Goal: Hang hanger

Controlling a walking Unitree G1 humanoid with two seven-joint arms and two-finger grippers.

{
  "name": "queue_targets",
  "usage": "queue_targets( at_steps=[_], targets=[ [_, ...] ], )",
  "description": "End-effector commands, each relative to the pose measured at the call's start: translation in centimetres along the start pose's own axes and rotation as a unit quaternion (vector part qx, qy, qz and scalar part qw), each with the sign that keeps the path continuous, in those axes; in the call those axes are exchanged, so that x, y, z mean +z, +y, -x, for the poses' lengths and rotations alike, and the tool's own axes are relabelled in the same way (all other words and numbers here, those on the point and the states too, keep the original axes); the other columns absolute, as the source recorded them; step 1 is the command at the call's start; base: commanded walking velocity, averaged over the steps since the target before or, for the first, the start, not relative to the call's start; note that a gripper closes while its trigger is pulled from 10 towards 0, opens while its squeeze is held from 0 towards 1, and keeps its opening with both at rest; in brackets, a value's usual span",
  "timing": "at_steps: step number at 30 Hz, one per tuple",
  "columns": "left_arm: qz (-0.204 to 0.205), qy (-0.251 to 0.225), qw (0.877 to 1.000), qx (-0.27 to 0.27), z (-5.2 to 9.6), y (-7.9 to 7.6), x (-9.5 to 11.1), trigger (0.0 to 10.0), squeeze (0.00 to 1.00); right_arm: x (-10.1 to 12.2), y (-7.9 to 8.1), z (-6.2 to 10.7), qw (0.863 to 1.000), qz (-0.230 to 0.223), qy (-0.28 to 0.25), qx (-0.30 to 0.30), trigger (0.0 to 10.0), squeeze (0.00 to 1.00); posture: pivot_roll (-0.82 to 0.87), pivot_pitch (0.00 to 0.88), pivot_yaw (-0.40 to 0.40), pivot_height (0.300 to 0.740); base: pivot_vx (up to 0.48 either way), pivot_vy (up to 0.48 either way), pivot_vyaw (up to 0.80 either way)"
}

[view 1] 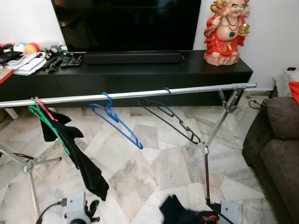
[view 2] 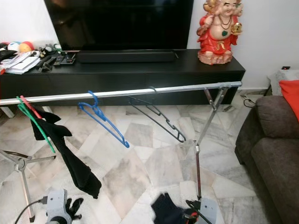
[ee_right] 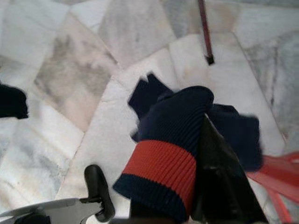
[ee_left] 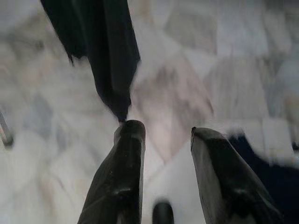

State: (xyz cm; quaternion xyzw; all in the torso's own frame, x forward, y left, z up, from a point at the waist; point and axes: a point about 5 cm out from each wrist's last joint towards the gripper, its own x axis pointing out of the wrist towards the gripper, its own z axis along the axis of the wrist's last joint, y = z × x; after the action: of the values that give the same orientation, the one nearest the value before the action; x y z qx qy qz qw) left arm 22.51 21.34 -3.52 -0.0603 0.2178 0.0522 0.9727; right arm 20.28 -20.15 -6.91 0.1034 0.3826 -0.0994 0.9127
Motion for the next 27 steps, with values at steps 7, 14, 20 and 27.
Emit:
queue_targets(
  at_steps=[7, 14, 20, 27],
  targets=[
    [-0.082, -0.188, 0.977, -0.056, -0.2, -3.0, 6.9, 10.0, 0.0, -1.5, 0.0, 0.3, 0.999, -0.029, 0.015, -0.037, 10.0, 0.0, -0.03, 0.039, 0.039, 0.74, 0.0, 0.0, 0.0],
    [-0.084, -0.243, 0.964, -0.071, -0.4, -4.4, 9.9, 10.0, 0.0, -2.5, -0.5, 0.6, 0.998, -0.026, 0.031, -0.046, 10.0, 0.0, -0.03, 0.024, 0.049, 0.74, 0.0, 0.0, 0.0],
    [-0.091, -0.246, 0.961, -0.083, 0.0, -4.8, 10.5, 10.0, 0.0, -0.3, -2.6, 0.7, 0.988, -0.109, -0.05, -0.096, 10.0, 0.0, -0.03, 0.029, 0.058, 0.74, 0.0, 0.0, 0.0],
    [-0.091, -0.24, 0.963, -0.08, 0.1, -4.7, 10.4, 10.0, 0.0, 3.6, -3.6, 0.6, 0.979, -0.101, -0.158, -0.078, 10.0, 0.0, -0.04, 0.054, 0.063, 0.74, 0.0, 0.0, 0.0]
  ],
)
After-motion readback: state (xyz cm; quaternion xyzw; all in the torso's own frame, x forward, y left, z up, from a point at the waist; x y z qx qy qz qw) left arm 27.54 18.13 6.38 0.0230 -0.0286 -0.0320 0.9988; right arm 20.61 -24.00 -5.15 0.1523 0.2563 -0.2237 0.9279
